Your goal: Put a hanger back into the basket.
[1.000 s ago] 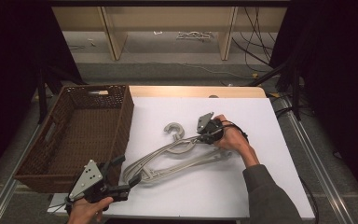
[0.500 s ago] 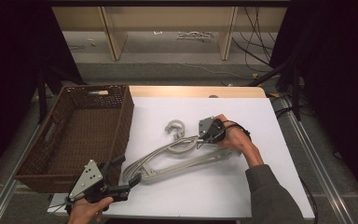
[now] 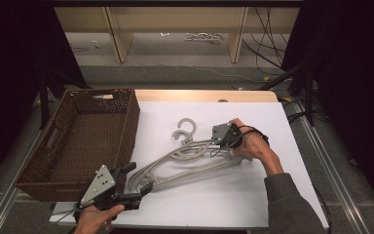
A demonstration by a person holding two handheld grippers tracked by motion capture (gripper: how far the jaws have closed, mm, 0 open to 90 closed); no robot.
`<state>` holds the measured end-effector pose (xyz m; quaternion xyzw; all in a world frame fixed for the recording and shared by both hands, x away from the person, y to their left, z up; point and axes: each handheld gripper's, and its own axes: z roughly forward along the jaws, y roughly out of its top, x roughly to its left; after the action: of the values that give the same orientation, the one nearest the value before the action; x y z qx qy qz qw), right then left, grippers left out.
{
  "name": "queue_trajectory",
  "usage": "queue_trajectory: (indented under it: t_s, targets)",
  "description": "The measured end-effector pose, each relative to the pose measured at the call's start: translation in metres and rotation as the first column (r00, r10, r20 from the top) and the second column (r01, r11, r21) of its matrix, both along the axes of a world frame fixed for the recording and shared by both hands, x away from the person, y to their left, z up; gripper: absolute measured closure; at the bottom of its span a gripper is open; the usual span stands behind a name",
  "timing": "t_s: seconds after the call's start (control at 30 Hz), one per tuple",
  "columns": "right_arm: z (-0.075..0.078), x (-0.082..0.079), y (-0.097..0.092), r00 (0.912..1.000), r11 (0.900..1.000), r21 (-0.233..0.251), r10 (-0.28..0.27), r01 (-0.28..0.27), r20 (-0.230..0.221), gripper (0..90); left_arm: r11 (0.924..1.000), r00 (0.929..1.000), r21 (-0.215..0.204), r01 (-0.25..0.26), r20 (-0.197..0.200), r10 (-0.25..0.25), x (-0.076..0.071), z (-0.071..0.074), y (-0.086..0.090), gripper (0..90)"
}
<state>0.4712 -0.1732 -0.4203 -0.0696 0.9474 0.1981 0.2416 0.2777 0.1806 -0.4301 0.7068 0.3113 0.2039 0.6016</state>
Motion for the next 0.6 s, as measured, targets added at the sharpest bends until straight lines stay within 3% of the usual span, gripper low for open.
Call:
queue_trajectory:
  t_s: [0.03, 0.07, 0.17, 0.23, 0.3, 0.37, 0.4, 0.43, 0.47, 0.6]
  targets:
    - [0.0, 0.0, 0.0, 1.0, 1.0, 0.0, 0.0, 0.0, 0.0, 81.9, 0.9999, 1.0, 0.014, 0.004, 0.002, -0.004, 0.001, 0.001, -0.004, 15.7]
    - [0.002, -0.002, -0.001, 1.0, 0.9999, 0.011, 0.001, -0.001, 0.005, 82.0, 0.9979, 0.9999, 0.065, 0.006, 0.011, -0.007, 0.004, 0.003, -0.012, 15.8]
    - [0.005, -0.004, -0.002, 0.9998, 0.9999, 0.003, 0.01, -0.01, 0.015, 82.1, 0.9974, 0.9999, 0.071, 0.014, 0.009, -0.014, 0.009, 0.005, -0.021, 16.3]
    - [0.009, -0.009, -0.003, 0.9994, 0.9998, 0.018, 0.01, -0.01, 0.033, 82.1, 0.9944, 1.0, 0.105, 0.005, 0.001, -0.005, 0.02, 0.008, -0.035, 17.2]
    - [0.01, -0.01, -0.004, 0.9994, 0.9996, 0.028, 0.009, -0.01, 0.035, 82.1, 0.9939, 1.0, 0.11, 0.003, -0.008, -0.002, 0.025, 0.009, -0.039, 18.6]
    - [0.015, -0.014, -0.006, 0.9984, 0.9992, 0.026, 0.028, -0.029, 0.049, 82.2, 0.9888, 0.9984, 0.148, -0.02, -0.049, 0.027, 0.04, 0.012, -0.053, 20.2]
    - [0.015, -0.014, -0.006, 0.9984, 0.9992, 0.026, 0.028, -0.029, 0.049, 82.2, 0.9888, 0.9984, 0.148, -0.02, -0.049, 0.027, 0.04, 0.012, -0.053, 20.9]
    - [0.016, -0.016, -0.006, 0.9981, 0.9991, 0.023, 0.033, -0.035, 0.052, 82.1, 0.9843, 0.9972, 0.175, -0.027, -0.064, 0.038, 0.052, 0.013, -0.062, 21.6]
    - [0.016, -0.016, -0.006, 0.9981, 0.9991, 0.023, 0.033, -0.035, 0.052, 82.1, 0.9843, 0.9972, 0.175, -0.027, -0.064, 0.038, 0.052, 0.013, -0.062, 22.2]
    - [0.019, -0.02, -0.007, 0.9974, 0.9987, 0.024, 0.044, -0.045, 0.058, 82.1, 0.9769, 0.9942, 0.212, -0.029, -0.095, 0.05, 0.074, 0.013, -0.076, 24.0]
